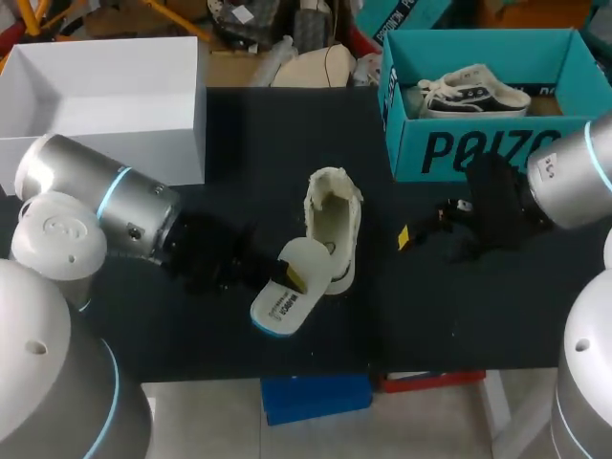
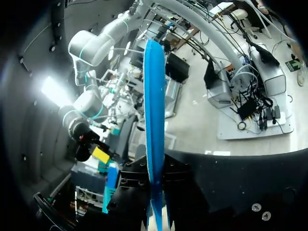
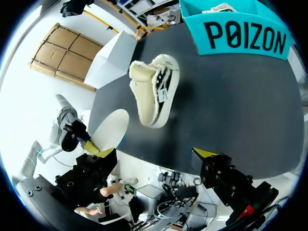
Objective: Take the shoe out of the shoebox, open the shoe tongue, remove and reinsert the insole, then place the shoe into the shoebox
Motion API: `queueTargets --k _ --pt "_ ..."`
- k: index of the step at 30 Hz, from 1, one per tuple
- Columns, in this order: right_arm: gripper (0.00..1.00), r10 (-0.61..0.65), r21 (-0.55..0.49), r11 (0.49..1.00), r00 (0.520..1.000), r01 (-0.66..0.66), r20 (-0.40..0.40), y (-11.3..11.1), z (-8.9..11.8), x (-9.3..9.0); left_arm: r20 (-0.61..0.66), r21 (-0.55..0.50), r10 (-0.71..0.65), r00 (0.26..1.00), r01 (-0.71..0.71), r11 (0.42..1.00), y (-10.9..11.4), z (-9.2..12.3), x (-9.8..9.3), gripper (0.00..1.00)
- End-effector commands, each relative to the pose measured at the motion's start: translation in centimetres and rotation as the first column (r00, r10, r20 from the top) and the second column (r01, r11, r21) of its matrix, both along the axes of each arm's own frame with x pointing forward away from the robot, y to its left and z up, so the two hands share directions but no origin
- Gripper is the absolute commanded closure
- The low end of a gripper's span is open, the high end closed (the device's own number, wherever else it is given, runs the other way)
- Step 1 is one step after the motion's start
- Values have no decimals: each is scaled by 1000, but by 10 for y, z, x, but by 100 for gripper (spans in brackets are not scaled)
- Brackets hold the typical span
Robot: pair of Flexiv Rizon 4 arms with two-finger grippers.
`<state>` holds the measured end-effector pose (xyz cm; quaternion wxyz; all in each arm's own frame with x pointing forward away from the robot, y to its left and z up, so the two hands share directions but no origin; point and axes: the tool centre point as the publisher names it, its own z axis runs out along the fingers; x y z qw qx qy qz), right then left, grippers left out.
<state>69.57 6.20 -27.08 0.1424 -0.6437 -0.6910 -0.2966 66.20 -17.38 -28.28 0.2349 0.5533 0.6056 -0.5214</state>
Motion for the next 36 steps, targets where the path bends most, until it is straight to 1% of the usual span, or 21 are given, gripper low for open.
queueTargets --k 1,5,7,9,12,14,15,19,24,31,36 --pt "0 -34 3 999 999 34 28 -14 8 -28 -6 11 -18 1000 18 1000 -2 1 4 100" --pt "0 -34 3 999 999 34 28 -14 8 -28 4 36 -58 998 58 998 -2 0 5 100" --pt "0 -34 3 999 999 34 28 -14 8 -28 -15 50 -81 997 81 995 -2 0 9 100" --pt "0 -34 3 999 999 34 28 -14 8 -28 6 131 -95 995 93 987 -3 -4 16 100" --pt "0 -34 3 999 999 34 28 -14 8 -28 1 207 -105 994 103 973 -5 -6 24 100" --pt "0 -34 3 999 999 34 28 -14 8 -28 40 273 -137 990 121 954 -7 -10 30 100" --pt "0 -34 3 999 999 34 28 -14 8 -28 37 288 -147 989 130 949 -8 -12 33 100" --pt "0 -34 3 999 999 34 28 -14 8 -28 -21 284 -205 979 202 937 -18 -16 41 100" --pt "0 -34 3 999 999 34 28 -14 8 -28 -49 350 -248 968 249 903 -26 -31 51 100" --pt "0 -34 3 999 999 34 28 -14 8 -28 -21 377 -223 975 214 901 -35 -48 67 100" --pt "0 -34 3 999 999 34 28 -14 8 -28 23 383 -160 987 139 913 -44 -62 79 100"
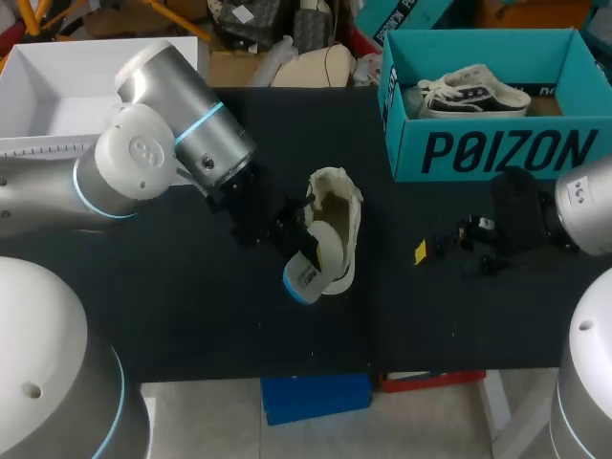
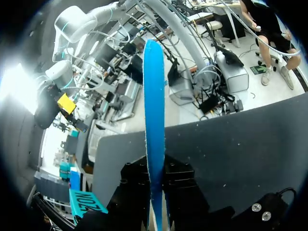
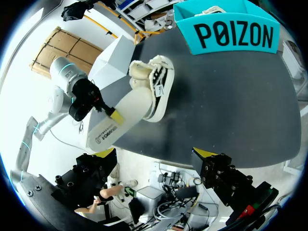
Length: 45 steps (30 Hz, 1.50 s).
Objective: Take the shoe out of the shoebox, open the shoe tongue, remove and reinsert the insole, then place the shoe into the shoebox
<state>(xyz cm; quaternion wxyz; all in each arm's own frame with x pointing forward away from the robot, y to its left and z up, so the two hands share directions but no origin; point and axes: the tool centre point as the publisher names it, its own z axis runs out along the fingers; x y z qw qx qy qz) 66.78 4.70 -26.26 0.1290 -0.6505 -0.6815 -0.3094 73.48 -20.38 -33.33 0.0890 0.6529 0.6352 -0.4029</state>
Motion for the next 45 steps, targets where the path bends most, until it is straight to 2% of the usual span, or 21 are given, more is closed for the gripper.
queueTargets --k 1,8,26,30,31,32,33,34,35,36,37,39,41,45 --pt "0 -1 -2 1000 1000 1 -1 1 0 0 24 -4 39 999 -39 999 -15 -13 8 100" --pt "0 -1 -2 1000 1000 1 -1 1 0 0 30 -17 59 998 -59 998 -20 -27 20 100" --pt "0 -1 -2 1000 1000 1 -1 1 0 0 66 -65 158 985 -153 986 -26 -49 73 100" --pt "0 -1 -2 1000 1000 1 -1 1 0 0 151 -42 183 972 -178 983 -28 -50 81 100" --pt "0 -1 -2 1000 1000 1 -1 1 0 0 155 -44 189 970 -184 982 -29 -49 81 82" --pt "0 -1 -2 1000 1000 1 -1 1 0 0 156 -44 189 969 -184 982 -29 -46 80 57" --pt "0 -1 -2 1000 1000 1 -1 1 0 0 156 -45 186 970 -181 982 -29 -45 78 52" --pt "0 -1 -2 1000 1000 1 -1 1 0 0 156 -48 185 970 -180 983 -28 -43 76 51" --pt "0 -1 -2 1000 1000 1 -1 1 0 0 154 -54 187 970 -181 982 -27 -41 75 44" --pt "0 -1 -2 1000 1000 1 -1 1 0 0 153 -56 188 970 -181 982 -26 -39 72 16" --pt "0 -1 -2 1000 1000 1 -1 1 0 0 149 -60 188 971 -181 982 -25 -36 70 9" --pt "0 -1 -2 1000 1000 1 -1 1 0 0 126 -78 187 974 -178 981 -22 -30 63 13" --pt "0 -1 -2 1000 1000 1 -1 1 0 0 119 -84 177 977 -168 982 -19 -23 56 24" --pt "0 -1 -2 1000 1000 1 -1 1 0 0 115 -94 159 981 -149 984 -13 -9 41 32"
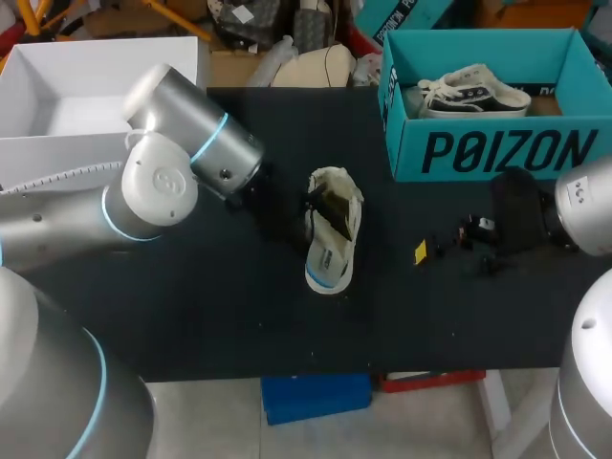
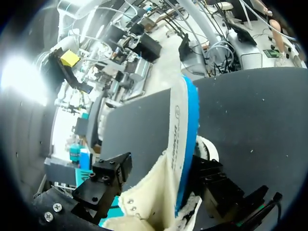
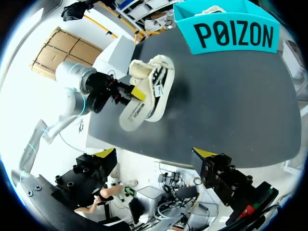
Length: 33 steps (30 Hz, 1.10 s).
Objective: Take the shoe out of the shoebox, open the shoe tongue, remove and reinsert the insole, then place the shoe into the shoebox
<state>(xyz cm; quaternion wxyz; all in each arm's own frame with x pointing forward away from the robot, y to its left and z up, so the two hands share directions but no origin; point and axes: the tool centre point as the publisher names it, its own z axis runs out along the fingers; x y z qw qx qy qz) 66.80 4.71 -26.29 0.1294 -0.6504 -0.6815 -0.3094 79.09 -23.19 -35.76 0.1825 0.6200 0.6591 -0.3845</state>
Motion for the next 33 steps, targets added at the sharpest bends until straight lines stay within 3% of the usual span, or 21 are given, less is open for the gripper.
queueTargets --k 1,4,7,10,11,12,23,33 --pt "0 -1 -2 1000 1000 1 0 1 0 0 7 -5 1 1000 -1 1000 16 19 -19 34" --pt "0 -1 -2 1000 1000 1 0 1 0 0 2 -11 -12 1000 12 1000 19 24 -26 52" --pt "0 -1 -2 1000 1000 1 0 1 0 0 -7 10 -38 999 38 999 22 25 -34 60" --pt "0 -1 -2 1000 1000 1 0 1 0 0 -19 20 -54 998 55 998 25 26 -40 73" --pt "0 -1 -2 1000 1000 1 0 1 0 0 -18 25 -55 998 55 998 27 26 -41 90" --pt "0 -1 -2 1000 1000 1 0 1 0 0 -19 27 -56 998 56 998 28 26 -41 100" --pt "0 -1 -2 1000 1000 1 0 1 0 0 -25 16 7 1000 -6 1000 24 7 -27 100" --pt "0 -1 -2 1000 1000 1 0 1 0 0 19 17 74 997 -74 997 14 -8 5 100"
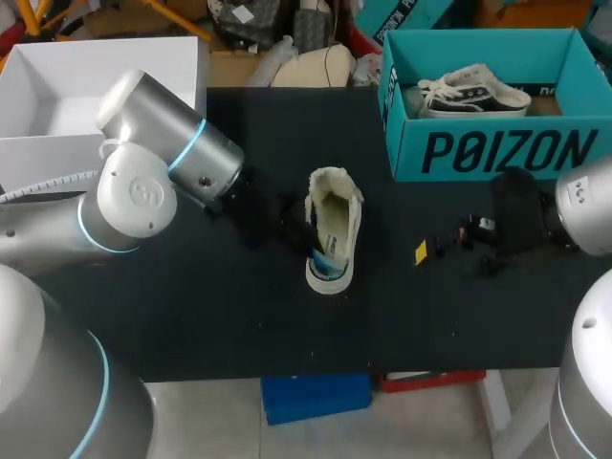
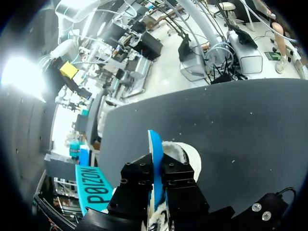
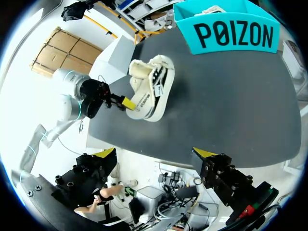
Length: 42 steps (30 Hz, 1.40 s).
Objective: Take the shoe out of the shoebox, open the shoe tongue, remove and reinsert the insole, then place the shoe into the shoebox
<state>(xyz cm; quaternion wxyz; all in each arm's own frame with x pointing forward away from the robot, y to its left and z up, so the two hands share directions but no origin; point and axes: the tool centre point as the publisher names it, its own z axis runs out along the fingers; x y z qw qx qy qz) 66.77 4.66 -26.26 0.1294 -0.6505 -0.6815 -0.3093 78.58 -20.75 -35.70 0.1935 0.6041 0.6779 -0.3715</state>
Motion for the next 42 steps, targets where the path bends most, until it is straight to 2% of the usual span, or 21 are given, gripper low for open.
queueTargets --k 1,4,11,18,24,28,29,30,31,32,36,39,42 --pt "0 -1 -2 1000 1000 1 0 1 0 0 11 12 24 1000 -24 1000 -11 -10 13 100" --pt "0 -1 -2 1000 1000 1 0 1 0 0 38 27 50 998 -51 998 -12 -12 23 100" --pt "0 -1 -2 1000 1000 1 0 1 0 0 82 58 75 994 -80 995 -18 -17 34 100" --pt "0 -1 -2 1000 1000 1 0 1 0 0 141 186 -18 990 -9 983 -25 -31 23 100" --pt "0 -1 -2 1000 1000 1 0 1 0 0 154 249 -44 987 4 968 -29 -45 19 89" --pt "0 -1 -2 1000 1000 1 0 1 0 0 138 269 -58 989 19 963 -28 -47 15 52" --pt "0 -1 -2 1000 1000 1 0 1 0 0 131 267 -56 990 19 963 -26 -45 13 47" --pt "0 -1 -2 1000 1000 1 0 1 0 0 127 267 -56 990 20 963 -24 -42 12 34" --pt "0 -1 -2 1000 1000 1 0 1 0 0 122 266 -57 991 22 964 -21 -36 12 26" --pt "0 -1 -2 1000 1000 1 0 1 0 0 116 274 -66 991 32 961 -18 -31 11 25" --pt "0 -1 -2 1000 1000 1 0 1 0 0 87 277 -91 992 63 959 -5 1 9 41" --pt "0 -1 -2 1000 1000 1 0 1 0 0 76 268 -103 992 79 960 0 25 6 42" --pt "0 -1 -2 1000 1000 1 0 1 0 0 129 264 -98 987 61 963 -1 40 8 47"
